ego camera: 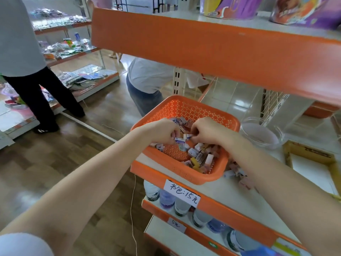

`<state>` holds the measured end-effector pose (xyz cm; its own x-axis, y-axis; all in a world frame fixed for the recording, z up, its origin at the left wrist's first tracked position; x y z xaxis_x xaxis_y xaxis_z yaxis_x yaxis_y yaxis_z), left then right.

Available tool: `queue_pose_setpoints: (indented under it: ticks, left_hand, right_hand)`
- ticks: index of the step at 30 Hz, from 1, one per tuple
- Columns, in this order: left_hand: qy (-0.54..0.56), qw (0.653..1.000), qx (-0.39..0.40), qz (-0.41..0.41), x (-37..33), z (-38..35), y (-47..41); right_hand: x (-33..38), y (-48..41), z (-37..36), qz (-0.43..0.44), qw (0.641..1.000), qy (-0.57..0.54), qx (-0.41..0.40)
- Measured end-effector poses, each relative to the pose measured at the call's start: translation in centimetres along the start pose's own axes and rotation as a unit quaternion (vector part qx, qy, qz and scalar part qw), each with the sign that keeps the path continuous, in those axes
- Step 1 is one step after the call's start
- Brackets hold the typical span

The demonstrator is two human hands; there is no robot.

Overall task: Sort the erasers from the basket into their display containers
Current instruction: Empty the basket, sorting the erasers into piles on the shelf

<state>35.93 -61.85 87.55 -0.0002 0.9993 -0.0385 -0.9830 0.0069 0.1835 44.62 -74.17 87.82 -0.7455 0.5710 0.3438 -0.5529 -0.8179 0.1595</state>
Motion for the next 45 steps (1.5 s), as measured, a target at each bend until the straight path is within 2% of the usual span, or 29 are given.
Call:
queue_pose_setpoints:
  ticks: [7,12,18,23,27,31,34,40,42,45]
  left_hand:
    - [0.053,0.986,-0.145,-0.059,-3.2,3.9,-1.8]
    - [0.103,0.978,-0.133,-0.121,-9.4,5.4,-4.7]
    - [0.087,0.962,-0.095,-0.241,-18.3,5.5,-7.7]
    - [0.038,0.946,-0.075,-0.313,-26.8,5.1,-10.0]
    - [0.024,0.916,-0.102,-0.386,-33.4,4.2,-10.0]
    - [0.029,0.887,-0.070,-0.456,-39.0,2.6,-9.2]
    - [0.005,0.869,-0.047,-0.493,-42.3,1.3,-8.3]
    - [-0.028,0.842,-0.009,-0.539,-46.1,-1.3,-6.6]
    - [-0.036,0.838,-0.009,-0.545,-46.7,-2.0,-6.2]
    - [-0.008,0.844,-0.011,-0.537,-47.0,-2.7,-6.2]
  right_hand:
    - [-3.1,5.5,5.4,-0.022,0.976,-0.140,-0.165]
    - [-7.5,11.4,7.1,-0.090,0.954,-0.143,-0.250]
    - [-13.2,20.2,6.8,-0.231,0.916,-0.178,-0.277]
    - [-16.5,29.0,5.8,-0.330,0.878,-0.151,-0.313]
    - [-18.4,35.7,4.7,-0.389,0.845,-0.131,-0.344]
    - [-19.8,41.3,2.6,-0.452,0.814,-0.126,-0.341]
    - [-20.2,44.1,0.8,-0.479,0.810,-0.125,-0.313]
    - [-19.7,46.2,-2.3,-0.484,0.834,-0.102,-0.244]
    - [-19.6,46.3,-3.3,-0.488,0.828,-0.096,-0.259]
    - [-19.5,46.7,-4.2,-0.493,0.797,-0.117,-0.329]
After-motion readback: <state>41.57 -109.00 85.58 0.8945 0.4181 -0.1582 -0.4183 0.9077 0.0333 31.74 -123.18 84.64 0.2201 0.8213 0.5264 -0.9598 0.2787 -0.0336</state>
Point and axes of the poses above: each hand's wrist, its own y-axis away from the middle knuckle, its own z-axis out of the back of the hand, x = y × z, the point moved 3 cm from there along -y, towards the middle knuckle, and after that the axes turned 11 degrees about -y, right-handed, at the moved point
